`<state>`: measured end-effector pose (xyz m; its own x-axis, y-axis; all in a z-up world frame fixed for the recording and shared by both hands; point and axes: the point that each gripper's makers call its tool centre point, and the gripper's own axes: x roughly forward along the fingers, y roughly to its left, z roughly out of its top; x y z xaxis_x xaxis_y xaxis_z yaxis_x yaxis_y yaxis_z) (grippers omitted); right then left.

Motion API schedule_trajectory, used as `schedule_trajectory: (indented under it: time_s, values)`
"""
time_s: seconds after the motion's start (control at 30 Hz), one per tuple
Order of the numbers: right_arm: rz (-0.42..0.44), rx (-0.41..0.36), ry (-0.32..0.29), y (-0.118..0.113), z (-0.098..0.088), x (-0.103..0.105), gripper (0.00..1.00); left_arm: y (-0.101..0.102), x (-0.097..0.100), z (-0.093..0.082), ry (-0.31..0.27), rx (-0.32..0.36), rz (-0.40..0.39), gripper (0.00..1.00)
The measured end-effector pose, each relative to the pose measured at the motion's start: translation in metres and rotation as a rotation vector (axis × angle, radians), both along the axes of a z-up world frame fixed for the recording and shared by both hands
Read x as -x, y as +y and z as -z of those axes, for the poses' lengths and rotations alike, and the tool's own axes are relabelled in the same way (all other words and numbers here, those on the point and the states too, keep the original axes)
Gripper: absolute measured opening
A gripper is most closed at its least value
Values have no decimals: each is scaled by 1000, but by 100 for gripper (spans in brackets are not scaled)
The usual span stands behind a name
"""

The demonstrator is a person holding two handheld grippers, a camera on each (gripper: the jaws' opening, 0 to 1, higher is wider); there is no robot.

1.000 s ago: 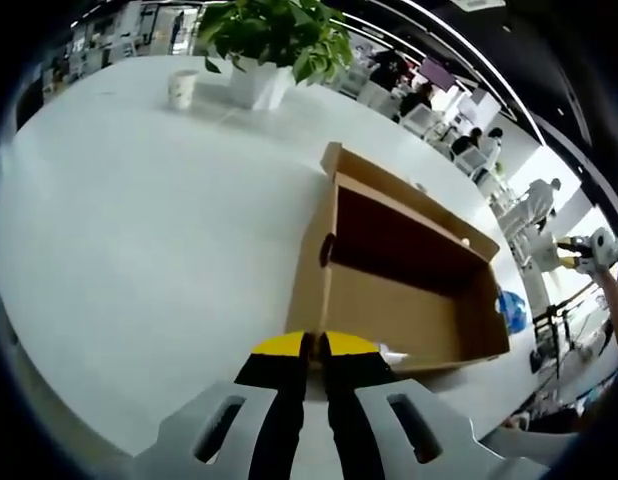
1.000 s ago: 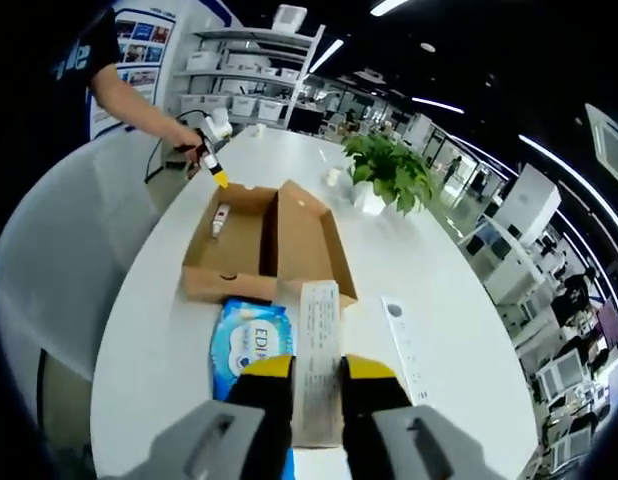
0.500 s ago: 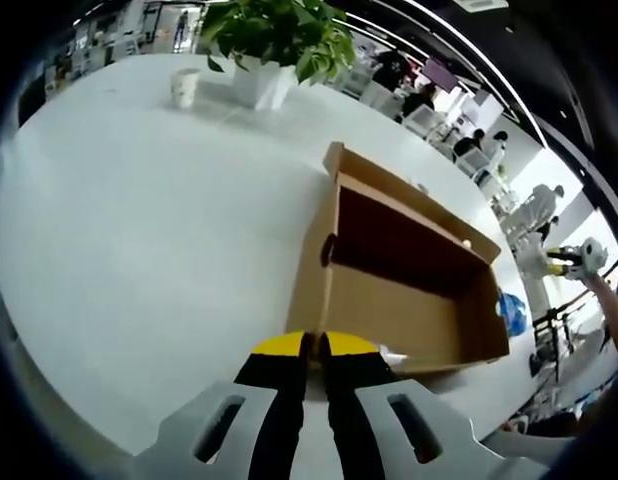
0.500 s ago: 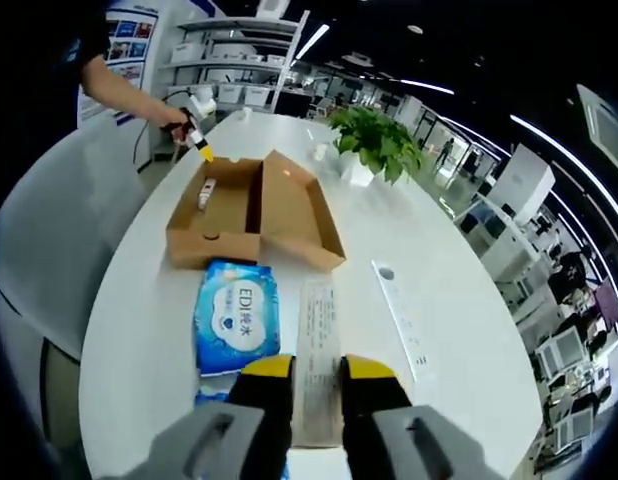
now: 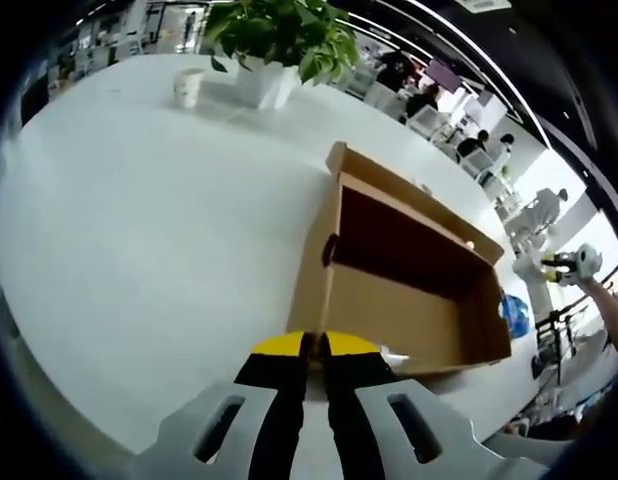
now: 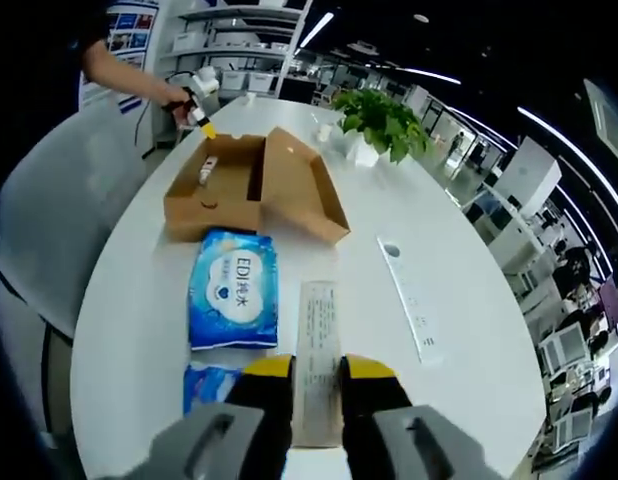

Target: Operate the shoe box by opening the lid, removing the specified soft item, and placing it in the target area until the item is outside and the box remains undamaged.

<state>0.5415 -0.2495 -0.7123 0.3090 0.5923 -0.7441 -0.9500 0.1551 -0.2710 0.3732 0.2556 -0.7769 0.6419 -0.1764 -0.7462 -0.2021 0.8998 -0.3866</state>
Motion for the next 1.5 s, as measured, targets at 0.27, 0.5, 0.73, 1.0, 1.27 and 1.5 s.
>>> schedule_trajectory:
  time_s: [0.27,0.5,0.73,1.0,1.27,1.5]
  values:
    - [-8,43,15,-3,21,-4,14,2,-1,1,5,-4,1,3]
    - [-41,105,37,-9,45,-4,14,1,-1,2,11,-8,1,3]
    - [-46,148,63,-16,62,-5,14,0,-1,1,15,-11,-1,4]
    - [-52,212,88,-31,81,-2,14,0,-1,2,25,-23,-4,3]
    - [-67,248,91,-38,88,0,14,0,-1,2,30,-29,-10,3]
    - [-68,263,83,-42,88,-3,14,0,-1,3,34,-29,-11,4]
